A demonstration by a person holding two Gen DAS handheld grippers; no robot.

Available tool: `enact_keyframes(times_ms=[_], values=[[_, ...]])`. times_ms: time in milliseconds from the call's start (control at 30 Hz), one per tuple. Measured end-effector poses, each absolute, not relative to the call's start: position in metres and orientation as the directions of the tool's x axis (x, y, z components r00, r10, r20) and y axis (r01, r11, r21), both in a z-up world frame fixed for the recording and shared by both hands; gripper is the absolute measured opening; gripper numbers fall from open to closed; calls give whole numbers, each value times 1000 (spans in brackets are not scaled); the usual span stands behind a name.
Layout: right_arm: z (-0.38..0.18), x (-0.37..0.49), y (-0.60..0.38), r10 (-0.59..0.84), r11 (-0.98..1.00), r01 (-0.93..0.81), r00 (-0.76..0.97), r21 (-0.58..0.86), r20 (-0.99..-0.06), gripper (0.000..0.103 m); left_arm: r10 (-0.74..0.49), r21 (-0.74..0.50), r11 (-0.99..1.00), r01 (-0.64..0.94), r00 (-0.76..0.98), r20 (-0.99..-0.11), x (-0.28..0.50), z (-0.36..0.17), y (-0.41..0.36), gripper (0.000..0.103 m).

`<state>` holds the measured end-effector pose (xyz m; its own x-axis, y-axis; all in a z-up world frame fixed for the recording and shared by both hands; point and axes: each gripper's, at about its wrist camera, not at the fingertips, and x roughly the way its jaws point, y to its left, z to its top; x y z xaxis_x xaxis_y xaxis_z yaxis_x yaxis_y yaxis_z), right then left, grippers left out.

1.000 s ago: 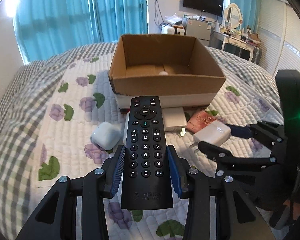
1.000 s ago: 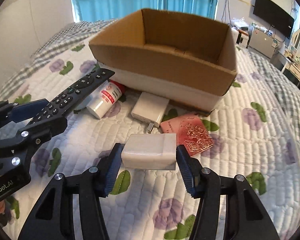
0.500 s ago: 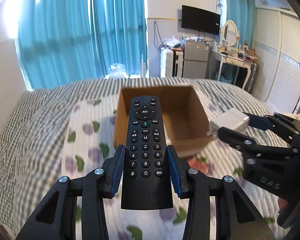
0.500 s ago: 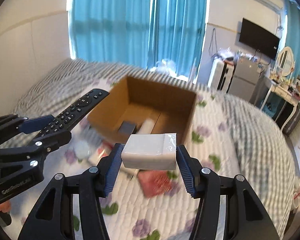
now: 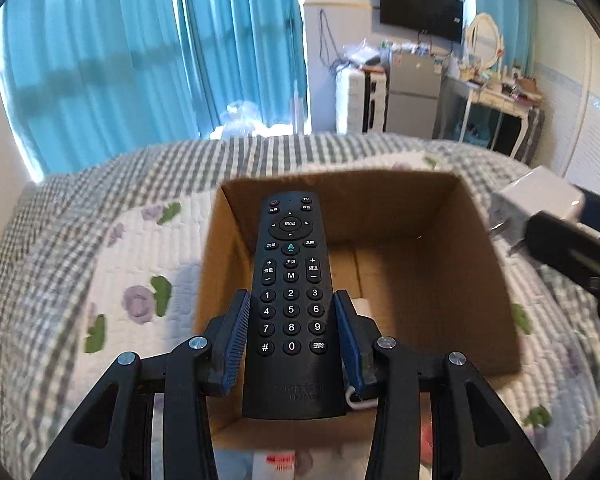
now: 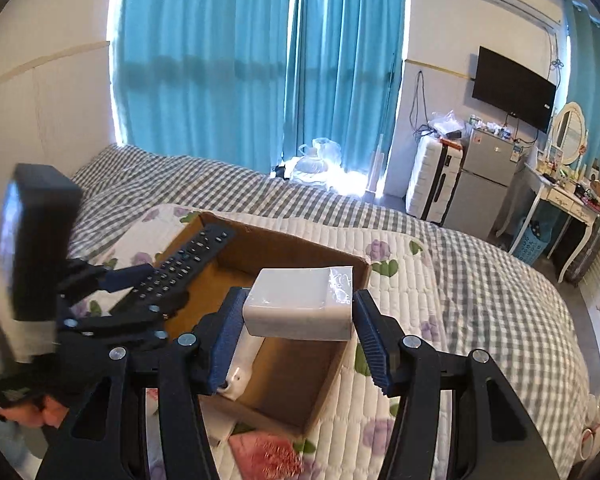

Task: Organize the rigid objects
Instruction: 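Place remote in box with left tool while right tool drops white charger in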

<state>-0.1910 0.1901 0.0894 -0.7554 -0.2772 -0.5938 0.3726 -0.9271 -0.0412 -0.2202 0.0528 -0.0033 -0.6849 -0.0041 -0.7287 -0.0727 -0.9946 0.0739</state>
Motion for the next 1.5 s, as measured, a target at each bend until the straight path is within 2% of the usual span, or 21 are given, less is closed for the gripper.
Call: enact_keyframes(times_ms=[133,233,300,333,667,1033,1100,1267,1400,1433,1500], values=[[67,-206,187,-299,-924,383,-736,-9,-607,54,2,63,-995,-73,-666,-746,-232,-25,53,43],[57,-212,190,-308,-922,388,-727,3,-614,54,38,40,-994,-101,-668,-743,-230,-30,53,48],[54,-214,192,-313,-922,388,-723,14,-616,54,31,62,-992,-112,-680,-733,-226,-26,55,65],[54,-214,193,-312,-922,386,-723,14,-616,54,24,71,-991,-109,-686,-727,-224,-24,55,66],[71,-207,182,-269,-935,355,-744,-21,-611,55,16,76,-993,-93,-729,-684,-190,11,34,66],[34,-238,152,-212,-953,302,-721,-25,-659,55,25,39,-997,-70,-734,-678,-184,5,10,66],[34,-238,152,-200,-955,295,-720,-32,-664,69,23,39,-997,-67,-734,-678,-183,5,8,66],[50,-221,165,-181,-961,275,-730,-41,-660,70,21,36,-998,-60,-745,-667,-170,21,9,68],[83,-194,179,-168,-966,254,-741,-41,-650,72,30,42,-996,-73,-774,-632,-139,54,12,81],[93,-186,183,-167,-968,250,-746,-38,-645,76,28,45,-996,-72,-781,-624,-133,60,13,82],[113,-168,191,-166,-970,240,-755,-31,-635,82,26,46,-997,-67,-797,-603,-114,78,12,92]])
